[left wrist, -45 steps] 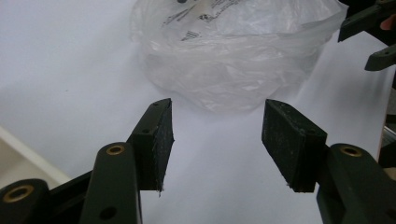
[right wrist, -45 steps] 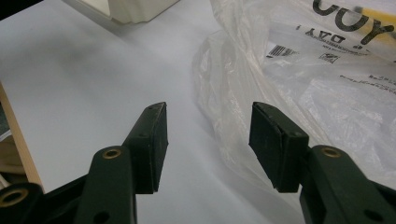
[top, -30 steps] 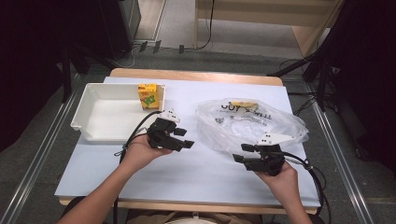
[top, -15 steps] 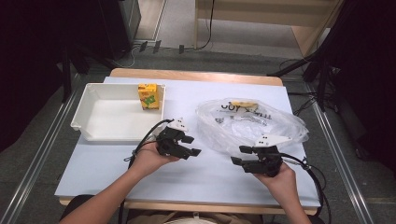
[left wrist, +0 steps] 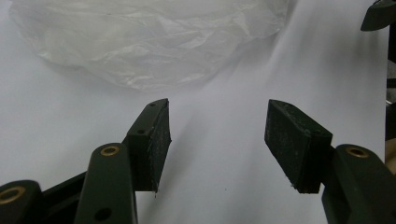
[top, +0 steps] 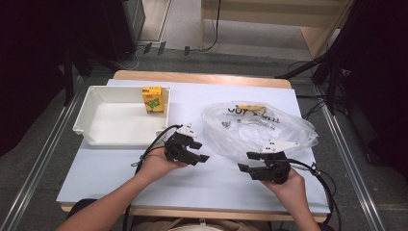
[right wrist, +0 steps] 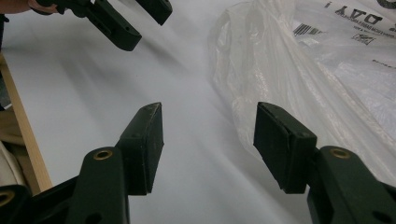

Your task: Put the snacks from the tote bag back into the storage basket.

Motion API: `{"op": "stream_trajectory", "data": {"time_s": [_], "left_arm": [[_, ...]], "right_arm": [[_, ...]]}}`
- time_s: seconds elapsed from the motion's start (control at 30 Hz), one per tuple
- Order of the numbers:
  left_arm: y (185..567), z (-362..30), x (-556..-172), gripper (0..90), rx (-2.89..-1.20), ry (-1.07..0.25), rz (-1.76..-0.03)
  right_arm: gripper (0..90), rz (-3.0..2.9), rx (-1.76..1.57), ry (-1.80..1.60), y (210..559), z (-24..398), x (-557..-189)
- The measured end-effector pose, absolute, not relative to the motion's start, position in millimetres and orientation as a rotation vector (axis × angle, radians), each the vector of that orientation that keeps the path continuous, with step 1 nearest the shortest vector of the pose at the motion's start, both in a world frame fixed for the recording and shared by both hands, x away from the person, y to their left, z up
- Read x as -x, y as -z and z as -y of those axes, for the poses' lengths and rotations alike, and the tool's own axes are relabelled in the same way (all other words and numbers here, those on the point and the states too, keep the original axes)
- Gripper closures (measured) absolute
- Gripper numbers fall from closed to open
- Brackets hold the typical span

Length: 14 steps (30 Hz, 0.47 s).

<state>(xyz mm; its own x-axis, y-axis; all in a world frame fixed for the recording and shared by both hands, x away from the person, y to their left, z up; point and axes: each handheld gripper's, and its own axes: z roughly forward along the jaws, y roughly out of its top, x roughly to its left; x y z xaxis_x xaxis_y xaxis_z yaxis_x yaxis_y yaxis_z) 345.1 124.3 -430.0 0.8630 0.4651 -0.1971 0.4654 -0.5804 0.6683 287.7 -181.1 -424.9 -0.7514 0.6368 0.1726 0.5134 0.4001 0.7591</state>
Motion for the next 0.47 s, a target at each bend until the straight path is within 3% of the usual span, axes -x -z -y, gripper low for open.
{"op": "stream_trajectory", "data": {"time_s": [0.47], "left_arm": [[433.2,-125.5,-347.5,40.6,-2.286,0.023,-0.687]], "right_arm": [[41.1,-2.497,-1.048,-1.291,424.0,181.8,-288.3]]}}
